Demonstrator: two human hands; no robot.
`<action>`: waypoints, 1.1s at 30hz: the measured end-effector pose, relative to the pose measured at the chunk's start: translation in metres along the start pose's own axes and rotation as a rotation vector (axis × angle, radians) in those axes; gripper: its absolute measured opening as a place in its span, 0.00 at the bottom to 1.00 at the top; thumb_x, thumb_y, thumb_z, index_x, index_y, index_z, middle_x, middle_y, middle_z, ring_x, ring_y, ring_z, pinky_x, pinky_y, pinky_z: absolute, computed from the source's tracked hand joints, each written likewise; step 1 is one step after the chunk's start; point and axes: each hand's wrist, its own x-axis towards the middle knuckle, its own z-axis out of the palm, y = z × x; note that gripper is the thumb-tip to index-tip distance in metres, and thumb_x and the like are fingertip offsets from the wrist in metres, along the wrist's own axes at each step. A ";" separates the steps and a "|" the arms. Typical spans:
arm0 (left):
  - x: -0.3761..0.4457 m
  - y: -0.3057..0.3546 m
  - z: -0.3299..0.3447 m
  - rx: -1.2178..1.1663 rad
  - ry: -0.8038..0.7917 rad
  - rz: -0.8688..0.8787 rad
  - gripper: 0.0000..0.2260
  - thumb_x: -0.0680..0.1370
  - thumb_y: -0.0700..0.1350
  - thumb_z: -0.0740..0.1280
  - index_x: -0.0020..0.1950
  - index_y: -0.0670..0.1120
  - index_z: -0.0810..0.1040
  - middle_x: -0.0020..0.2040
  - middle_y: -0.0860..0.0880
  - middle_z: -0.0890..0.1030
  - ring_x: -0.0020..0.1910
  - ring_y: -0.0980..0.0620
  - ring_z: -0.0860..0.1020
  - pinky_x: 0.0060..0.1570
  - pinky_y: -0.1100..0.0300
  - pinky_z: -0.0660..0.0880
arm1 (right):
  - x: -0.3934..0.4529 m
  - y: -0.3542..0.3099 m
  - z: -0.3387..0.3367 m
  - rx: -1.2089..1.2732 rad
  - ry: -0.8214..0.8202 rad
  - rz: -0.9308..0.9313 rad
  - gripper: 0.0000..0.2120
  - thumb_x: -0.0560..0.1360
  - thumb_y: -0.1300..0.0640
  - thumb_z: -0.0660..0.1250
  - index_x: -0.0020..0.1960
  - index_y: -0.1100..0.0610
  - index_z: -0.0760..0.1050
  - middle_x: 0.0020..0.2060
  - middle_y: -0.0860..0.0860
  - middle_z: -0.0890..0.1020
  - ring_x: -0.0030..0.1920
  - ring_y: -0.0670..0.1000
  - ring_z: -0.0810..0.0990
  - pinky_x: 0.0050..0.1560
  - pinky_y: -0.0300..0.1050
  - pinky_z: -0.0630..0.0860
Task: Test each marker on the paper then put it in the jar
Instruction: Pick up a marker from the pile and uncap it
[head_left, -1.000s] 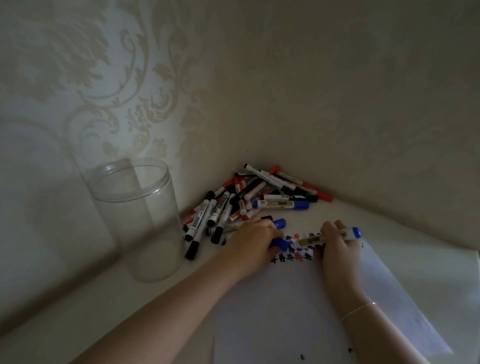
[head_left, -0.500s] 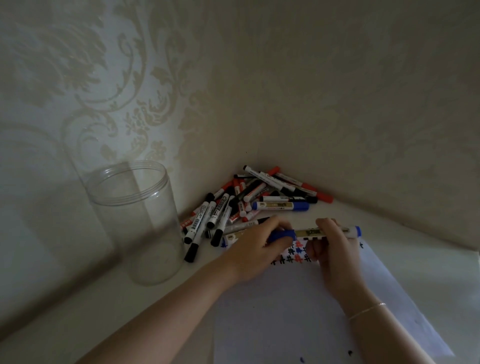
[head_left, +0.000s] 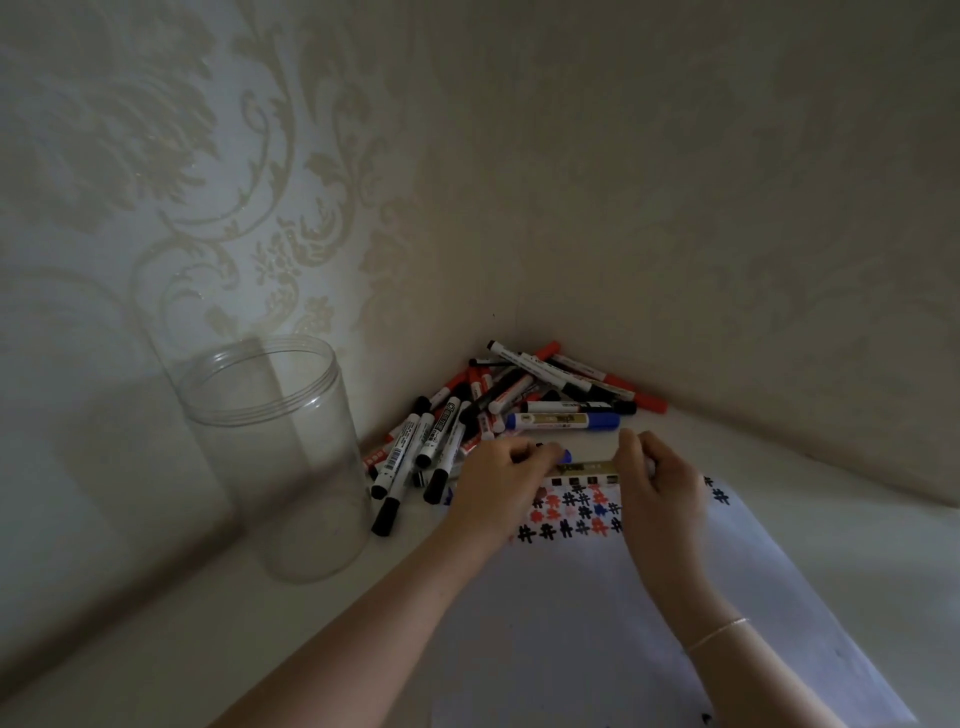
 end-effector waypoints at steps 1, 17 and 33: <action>0.000 0.002 0.000 0.018 0.024 0.033 0.17 0.77 0.45 0.66 0.29 0.43 0.69 0.21 0.55 0.63 0.22 0.58 0.63 0.25 0.69 0.60 | 0.000 -0.002 0.001 0.025 0.009 0.005 0.21 0.80 0.62 0.58 0.28 0.56 0.59 0.17 0.44 0.60 0.20 0.43 0.57 0.23 0.32 0.54; -0.008 0.113 -0.084 0.552 0.078 0.300 0.15 0.80 0.48 0.62 0.36 0.42 0.73 0.31 0.45 0.75 0.27 0.52 0.70 0.30 0.57 0.69 | 0.011 -0.066 0.039 0.550 -0.134 0.203 0.20 0.81 0.59 0.56 0.30 0.56 0.59 0.21 0.49 0.57 0.22 0.48 0.54 0.23 0.40 0.55; -0.038 0.147 -0.216 0.904 0.455 0.115 0.02 0.74 0.45 0.65 0.43 0.48 0.76 0.41 0.48 0.76 0.35 0.50 0.74 0.31 0.59 0.66 | 0.024 -0.023 0.093 -1.095 -0.945 -0.655 0.26 0.76 0.67 0.58 0.71 0.51 0.63 0.62 0.52 0.68 0.59 0.53 0.71 0.54 0.44 0.72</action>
